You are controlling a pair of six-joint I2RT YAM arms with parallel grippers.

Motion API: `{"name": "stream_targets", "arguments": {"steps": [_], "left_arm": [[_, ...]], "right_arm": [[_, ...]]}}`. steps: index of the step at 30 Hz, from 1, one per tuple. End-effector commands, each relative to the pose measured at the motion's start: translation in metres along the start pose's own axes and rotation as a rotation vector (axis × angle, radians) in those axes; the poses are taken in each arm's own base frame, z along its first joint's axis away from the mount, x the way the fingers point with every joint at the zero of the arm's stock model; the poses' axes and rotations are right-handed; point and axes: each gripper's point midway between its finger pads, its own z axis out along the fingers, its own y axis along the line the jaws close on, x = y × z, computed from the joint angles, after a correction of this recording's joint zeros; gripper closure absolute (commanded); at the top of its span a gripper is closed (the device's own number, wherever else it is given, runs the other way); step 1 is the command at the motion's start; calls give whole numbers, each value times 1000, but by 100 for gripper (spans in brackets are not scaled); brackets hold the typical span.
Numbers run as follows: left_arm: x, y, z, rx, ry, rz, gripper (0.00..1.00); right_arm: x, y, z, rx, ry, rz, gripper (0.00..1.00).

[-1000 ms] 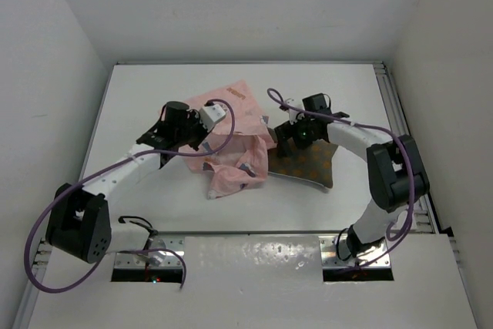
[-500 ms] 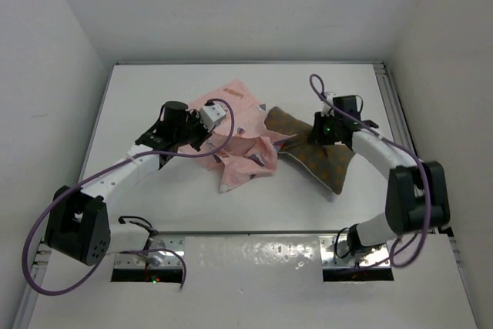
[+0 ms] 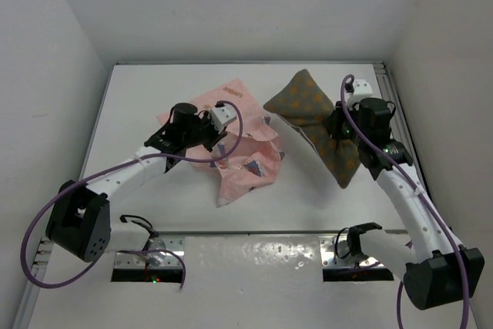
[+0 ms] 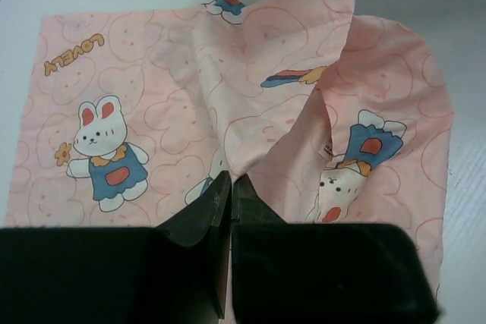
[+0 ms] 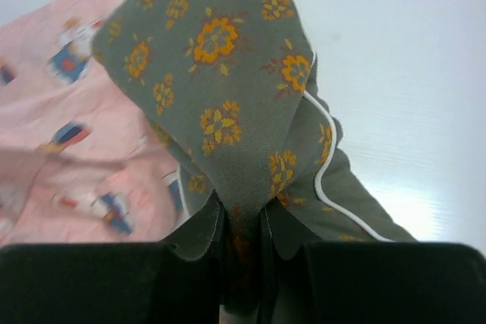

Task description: Put the pillow into the pillowcase

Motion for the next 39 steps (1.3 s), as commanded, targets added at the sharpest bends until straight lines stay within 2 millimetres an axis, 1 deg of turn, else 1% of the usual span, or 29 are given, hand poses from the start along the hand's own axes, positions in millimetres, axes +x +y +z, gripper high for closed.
{"name": "stream_targets", "arguments": {"steps": [1, 3, 4, 5, 7, 9, 10, 11, 13, 15, 17, 18, 19, 20, 21, 22, 23, 25, 27, 28, 29, 30, 33, 35, 39], "left_arm": [[-19, -1, 9, 2, -76, 10, 100], [-18, -3, 12, 8, -74, 7, 100], [-18, -4, 13, 9, -74, 10, 99], [-17, -5, 15, 11, -70, 10, 99], [-16, -5, 15, 8, -68, 9, 98], [-15, -5, 17, 8, -63, 10, 97], [-14, -5, 17, 4, -61, 11, 97], [-12, -5, 18, 6, -57, 12, 97], [-10, -6, 19, 6, -49, 14, 97], [-10, -6, 19, 2, -49, 14, 97], [-11, -7, 19, 6, -52, 16, 97], [-11, -8, 18, 9, -50, 24, 97], [-10, -8, 18, 10, -47, 30, 97], [-10, -10, 17, 16, -47, 39, 97], [-9, -12, 17, 24, -44, 64, 97], [-3, -16, 17, 33, -29, 73, 97], [-1, -17, 16, 37, -24, 86, 97], [4, -19, 13, 40, -11, 117, 99], [12, -22, 12, 46, 8, 141, 100], [13, -24, 12, 50, 6, 148, 100], [14, -25, 12, 57, 6, 169, 100], [14, -30, 12, 76, 1, 180, 100], [15, -36, 12, 96, -3, 225, 100], [17, -37, 12, 101, 1, 257, 100], [25, -37, 9, 102, 28, 297, 100]], "right_arm": [[-23, 63, -26, -310, -100, -107, 100], [-10, 87, -38, -431, -62, -131, 100], [-4, 92, -41, -461, -41, -132, 100], [4, 103, -46, -520, -12, -137, 100], [22, 113, -51, -582, 58, -121, 100], [39, 129, -61, -684, 129, -106, 100], [43, 134, -64, -713, 150, -104, 100], [51, 141, -68, -749, 184, -102, 100], [60, 157, -79, -843, 237, -103, 100], [70, 161, -80, -862, 284, -101, 100], [78, 162, -75, -862, 294, -99, 100], [91, 158, -68, -840, 324, -90, 100], [94, 156, -62, -825, 327, -87, 100], [92, 154, -55, -806, 304, -81, 100], [99, 152, -49, -788, 314, -69, 100], [101, 149, -41, -766, 309, -62, 100], [99, 150, -37, -765, 292, -50, 100], [98, 150, -33, -763, 288, -43, 100], [103, 148, -27, -756, 290, -36, 100], [102, 147, -22, -750, 275, -28, 100], [109, 144, -20, -745, 284, -16, 100], [111, 142, -18, -739, 288, -9, 100], [115, 137, -16, -736, 318, 15, 100], [118, 134, -16, -734, 324, 29, 100], [119, 120, -15, -706, 317, 59, 100]]}}
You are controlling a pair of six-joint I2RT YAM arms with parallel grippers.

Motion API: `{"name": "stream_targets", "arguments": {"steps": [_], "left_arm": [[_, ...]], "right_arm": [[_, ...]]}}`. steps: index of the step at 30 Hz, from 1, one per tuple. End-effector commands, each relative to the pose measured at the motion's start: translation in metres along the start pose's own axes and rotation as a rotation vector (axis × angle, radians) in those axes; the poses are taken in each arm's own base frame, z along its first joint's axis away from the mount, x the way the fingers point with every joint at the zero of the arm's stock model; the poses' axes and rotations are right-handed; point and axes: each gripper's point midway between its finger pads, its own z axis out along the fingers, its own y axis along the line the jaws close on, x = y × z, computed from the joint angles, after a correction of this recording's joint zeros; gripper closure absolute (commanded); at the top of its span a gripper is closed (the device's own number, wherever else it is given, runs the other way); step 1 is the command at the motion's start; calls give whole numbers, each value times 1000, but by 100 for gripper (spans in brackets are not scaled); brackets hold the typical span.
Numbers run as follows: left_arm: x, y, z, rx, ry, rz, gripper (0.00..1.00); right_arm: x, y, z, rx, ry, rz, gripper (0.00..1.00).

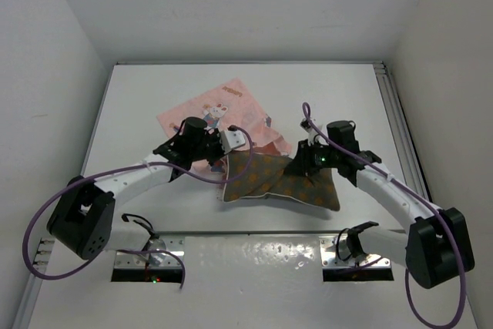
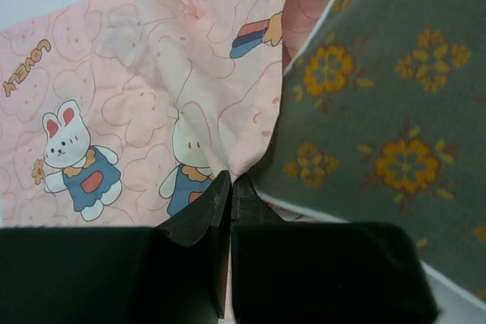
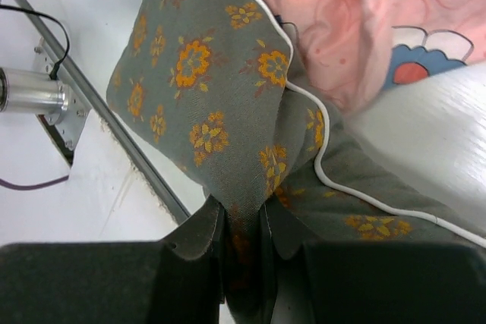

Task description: Put the pillow into the pillowcase

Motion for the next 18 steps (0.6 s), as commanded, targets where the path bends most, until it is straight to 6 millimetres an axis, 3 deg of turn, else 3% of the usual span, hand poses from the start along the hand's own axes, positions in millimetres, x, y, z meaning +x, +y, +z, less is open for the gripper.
{"name": "stream_targets", "arguments": {"steps": [1, 8, 11, 18], "left_arm": [[-8, 1, -5, -5, -25, 88, 100], [-19, 3, -14, -12, -63, 103, 100], [-22, -10, -17, 44, -80, 78, 100], [-35, -13, -19, 62, -134, 61, 100]], "right_arm": [[-31, 12, -9, -75, -114, -44, 100], [-47, -8, -32, 5, -200, -9, 100], [-53, -8, -35, -9, -224, 5, 100], [-70, -20, -25, 2, -317, 88, 100]]}}
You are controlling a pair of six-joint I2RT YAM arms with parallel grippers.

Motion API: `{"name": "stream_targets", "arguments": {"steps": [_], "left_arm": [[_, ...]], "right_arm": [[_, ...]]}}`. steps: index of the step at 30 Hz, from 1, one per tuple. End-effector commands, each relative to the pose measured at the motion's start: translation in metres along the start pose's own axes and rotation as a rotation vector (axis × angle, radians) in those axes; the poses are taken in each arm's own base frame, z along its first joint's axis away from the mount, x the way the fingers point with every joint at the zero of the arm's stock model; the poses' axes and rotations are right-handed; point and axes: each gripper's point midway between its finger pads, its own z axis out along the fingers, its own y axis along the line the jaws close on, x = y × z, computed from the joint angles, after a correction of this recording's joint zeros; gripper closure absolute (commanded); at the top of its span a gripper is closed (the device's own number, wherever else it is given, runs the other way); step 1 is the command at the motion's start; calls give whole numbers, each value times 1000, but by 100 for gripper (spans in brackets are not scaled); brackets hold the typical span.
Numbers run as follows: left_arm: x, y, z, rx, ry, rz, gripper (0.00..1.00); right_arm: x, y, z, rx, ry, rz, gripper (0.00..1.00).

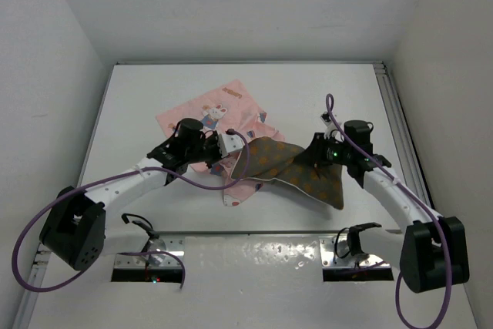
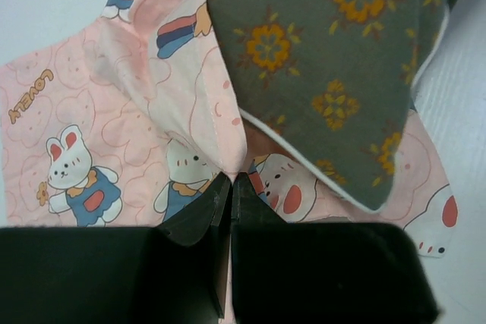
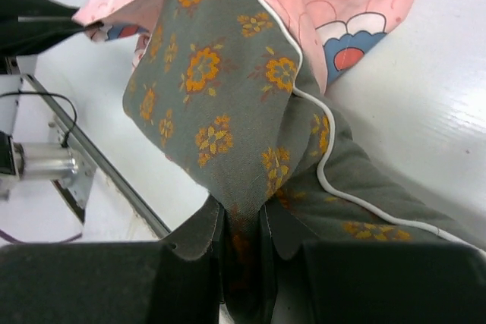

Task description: Put the pillow into the pillowcase

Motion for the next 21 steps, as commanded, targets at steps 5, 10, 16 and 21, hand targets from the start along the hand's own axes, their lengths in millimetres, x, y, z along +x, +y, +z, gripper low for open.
{"name": "stream_targets", "arguments": {"steps": [5, 10, 16, 21], "left_arm": [[-38, -20, -4, 105, -153, 15, 100], [-25, -24, -2, 88, -114, -26, 100], [-25, -25, -2, 83, -135, 26, 100], [-27, -34, 0, 122, -149, 60, 100]], "right_arm": [[-70, -1, 4, 36, -302, 54, 100], [-96, -6, -12, 72, -412, 59, 100], [-95, -3, -8, 15, -434, 219, 100], [-109, -22, -5, -1, -560, 458, 100]]}}
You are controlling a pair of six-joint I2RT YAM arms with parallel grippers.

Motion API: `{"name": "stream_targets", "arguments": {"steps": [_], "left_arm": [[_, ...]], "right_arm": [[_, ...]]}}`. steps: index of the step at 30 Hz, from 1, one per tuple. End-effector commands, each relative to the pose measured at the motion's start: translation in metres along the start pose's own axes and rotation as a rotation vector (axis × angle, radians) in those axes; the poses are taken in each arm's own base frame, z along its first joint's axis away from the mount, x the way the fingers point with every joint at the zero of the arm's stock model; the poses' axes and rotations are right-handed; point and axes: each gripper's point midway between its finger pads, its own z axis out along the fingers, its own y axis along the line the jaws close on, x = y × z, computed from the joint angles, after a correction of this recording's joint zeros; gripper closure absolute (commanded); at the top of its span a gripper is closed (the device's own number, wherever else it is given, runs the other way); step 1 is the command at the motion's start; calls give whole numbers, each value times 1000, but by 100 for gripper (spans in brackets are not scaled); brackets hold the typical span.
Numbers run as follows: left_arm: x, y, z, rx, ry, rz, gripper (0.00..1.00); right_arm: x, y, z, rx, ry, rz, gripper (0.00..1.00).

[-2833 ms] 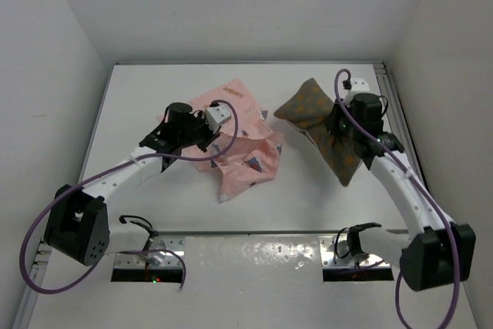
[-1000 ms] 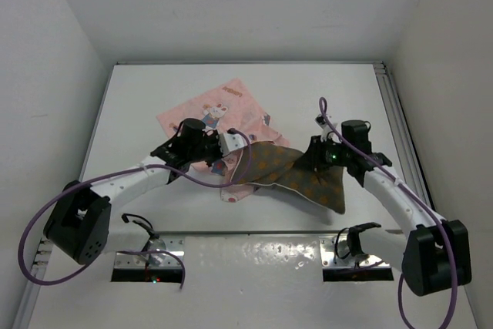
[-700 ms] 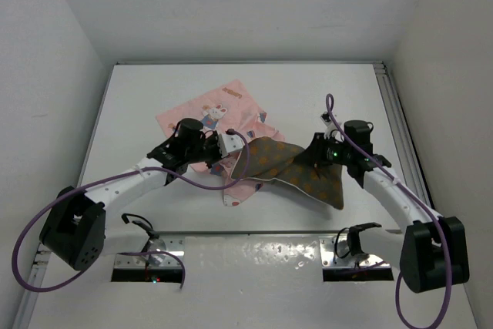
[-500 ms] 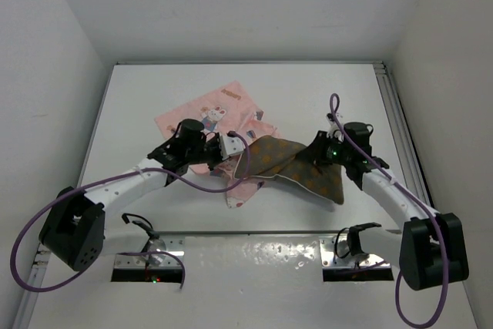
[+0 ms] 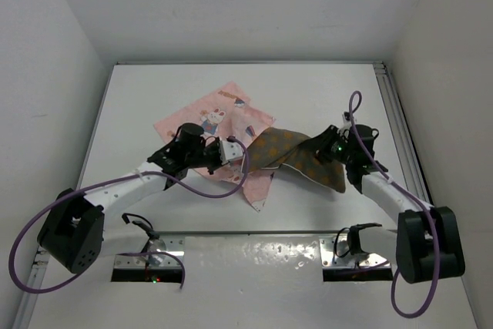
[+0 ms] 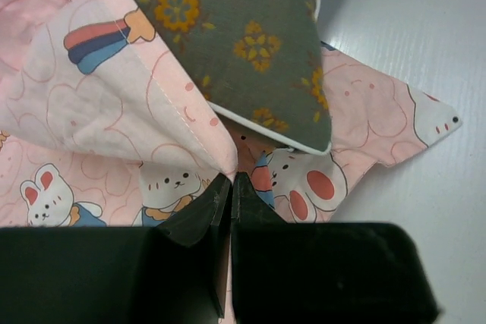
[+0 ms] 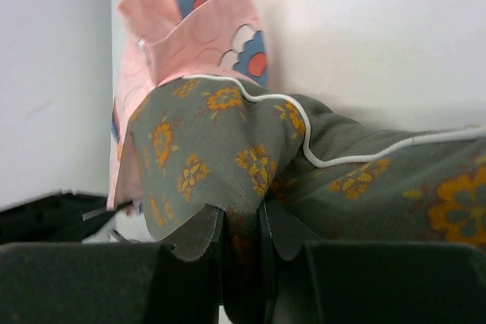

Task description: Put the pillow into the pillowcase

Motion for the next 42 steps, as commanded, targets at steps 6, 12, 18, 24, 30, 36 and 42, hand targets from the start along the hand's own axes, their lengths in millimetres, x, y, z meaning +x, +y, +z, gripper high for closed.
{"name": "stream_targets", "arguments": {"steps": [6, 12, 18, 24, 30, 36, 42], "left_arm": [[-38, -11, 7, 49, -158, 31, 100], [-50, -33, 13, 149, -222, 62, 100], [-28, -27, 19, 119, -129, 69, 100], [11, -3, 13, 35, -15, 167, 100], [9, -24, 22, 93, -36, 260, 100], [-26, -35, 26, 173, -142, 260, 100], [-73, 2, 21, 40, -251, -49, 100]], "right_arm": [[-43, 16, 19, -3, -244, 218, 100], [-41, -12, 14, 46, -396, 441, 100], [-63, 6, 19, -30, -462, 470, 100], [-67, 2, 7, -32, -484, 611, 100], [-67, 5, 11, -21, -496, 667, 100], [-61, 24, 25, -46, -479, 625, 100], [-35, 5, 35, 335, -59, -185, 29]]}}
